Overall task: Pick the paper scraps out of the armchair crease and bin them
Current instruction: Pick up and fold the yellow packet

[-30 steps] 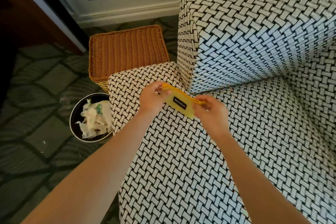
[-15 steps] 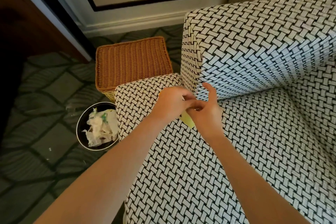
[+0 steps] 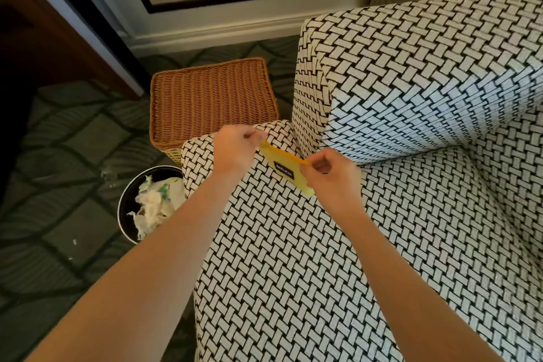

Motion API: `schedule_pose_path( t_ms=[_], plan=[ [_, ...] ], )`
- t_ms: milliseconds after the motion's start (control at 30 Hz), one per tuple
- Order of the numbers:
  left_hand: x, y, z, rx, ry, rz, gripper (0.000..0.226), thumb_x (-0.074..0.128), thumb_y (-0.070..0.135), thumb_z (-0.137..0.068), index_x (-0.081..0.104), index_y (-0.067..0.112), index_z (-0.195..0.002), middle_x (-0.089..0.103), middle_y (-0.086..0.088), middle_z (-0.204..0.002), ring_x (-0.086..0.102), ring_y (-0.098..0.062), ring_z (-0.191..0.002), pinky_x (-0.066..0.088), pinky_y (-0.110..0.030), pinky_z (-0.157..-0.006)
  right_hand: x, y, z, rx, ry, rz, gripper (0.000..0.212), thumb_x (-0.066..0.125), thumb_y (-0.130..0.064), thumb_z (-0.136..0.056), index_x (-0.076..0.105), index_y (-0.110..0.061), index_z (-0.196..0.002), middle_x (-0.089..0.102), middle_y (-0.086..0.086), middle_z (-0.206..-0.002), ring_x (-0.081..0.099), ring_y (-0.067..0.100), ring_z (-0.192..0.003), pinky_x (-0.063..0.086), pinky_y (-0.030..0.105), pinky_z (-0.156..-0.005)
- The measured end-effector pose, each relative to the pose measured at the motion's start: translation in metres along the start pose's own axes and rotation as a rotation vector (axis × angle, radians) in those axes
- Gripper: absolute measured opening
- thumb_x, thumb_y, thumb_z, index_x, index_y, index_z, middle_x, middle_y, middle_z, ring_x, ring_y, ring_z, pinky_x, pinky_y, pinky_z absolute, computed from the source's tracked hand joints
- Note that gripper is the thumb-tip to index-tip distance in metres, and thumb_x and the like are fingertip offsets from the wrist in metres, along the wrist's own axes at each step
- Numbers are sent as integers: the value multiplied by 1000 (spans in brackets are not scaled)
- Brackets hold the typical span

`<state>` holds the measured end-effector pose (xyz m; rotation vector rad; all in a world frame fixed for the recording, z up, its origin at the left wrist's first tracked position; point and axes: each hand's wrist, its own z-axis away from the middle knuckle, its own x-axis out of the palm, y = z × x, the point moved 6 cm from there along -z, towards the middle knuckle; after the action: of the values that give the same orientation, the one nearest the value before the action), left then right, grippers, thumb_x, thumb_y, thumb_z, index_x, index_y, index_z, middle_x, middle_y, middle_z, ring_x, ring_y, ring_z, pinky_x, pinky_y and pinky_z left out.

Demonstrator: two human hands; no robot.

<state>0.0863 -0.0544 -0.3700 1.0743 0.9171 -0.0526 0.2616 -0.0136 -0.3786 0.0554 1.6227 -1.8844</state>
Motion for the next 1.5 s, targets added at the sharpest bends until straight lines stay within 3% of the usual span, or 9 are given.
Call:
schedule_pose_path(
  t_ms=[167, 367, 600, 700, 800, 1100, 1267, 1433, 1500],
  plan=[
    [-17, -12, -15, -11, 63, -45, 22, 59, 23, -90, 71, 9, -101, 59, 6, -77, 41, -1, -58, 35, 1, -55, 21, -3, -7, 15, -203, 213, 15, 59, -6, -81, 53, -19, -82, 58, -10, -82, 53, 7, -62, 42, 11, -46],
    [-24, -14, -26, 20, 27, -89, 22, 59, 25, -89, 71, 11, -102, 60, 6, -84, 46, -1, -66, 33, -8, -58, 62, -23, -27, -7, -248, 704, 31, 58, -20, -87, 50, -14, -116, 61, 5, -102, 60, 24, -93, 48, 33, -72],
    [-61, -51, -49, -140, 76, 23, 23, 58, 29, -90, 70, 10, -93, 61, 2, -77, 52, -10, -69, 43, -18, -61, 78, -59, -57, -47, -171, 790, 19, 46, -23, -94, 62, -17, -88, 53, 0, -76, 52, 19, -72, 41, 29, -60],
    [-90, -61, -64, -154, 85, 106, 17, 57, 29, -90, 65, 15, -84, 60, 4, -74, 56, -10, -73, 46, -20, -66, 99, -84, -73, -20, -156, 733, 23, 46, -22, -93, 56, -18, -72, 51, -1, -67, 53, 20, -66, 40, 28, -58],
    [-112, -67, -77, -143, 89, 128, 19, 57, 28, -90, 66, 13, -84, 58, 7, -67, 54, -6, -66, 48, -29, -80, 115, -105, -88, -11, -112, 700, 19, 50, -23, -92, 63, -16, -80, 60, 3, -78, 57, 21, -73, 43, 29, -61],
    [-129, -60, -127, -92, 67, 140, 23, 43, 27, -98, 56, 9, -104, 54, 2, -87, 49, -6, -74, 36, -15, -62, 125, -131, -139, 3, -38, 291, 13, 62, -24, -86, 70, -14, -86, 64, 2, -83, 59, 14, -77, 47, 26, -65],
    [-101, -74, -164, -194, 35, 242, 13, 38, 24, -99, 46, 14, -98, 59, -6, -96, 62, -23, -95, 53, -43, -87, 134, -101, -177, 187, -145, -92, 6, 65, -24, -84, 65, -18, -85, 65, 3, -96, 60, 20, -94, 50, 35, -85],
    [-76, -73, -193, -294, 57, 357, 20, 39, 24, -99, 51, 8, -105, 60, -9, -101, 62, -20, -93, 48, -18, -58, 146, -65, -216, 363, -155, -353, 18, 63, -30, -84, 62, -20, -100, 65, 5, -106, 61, 21, -97, 49, 42, -91],
    [-65, -76, -197, -325, 58, 413, 27, 39, 29, -99, 53, 9, -111, 62, -9, -106, 62, -21, -98, 45, -19, -64, 153, -52, -224, 424, -180, -427, 29, 63, -31, -84, 60, -17, -109, 64, 6, -108, 61, 22, -98, 50, 42, -88]
  ],
)
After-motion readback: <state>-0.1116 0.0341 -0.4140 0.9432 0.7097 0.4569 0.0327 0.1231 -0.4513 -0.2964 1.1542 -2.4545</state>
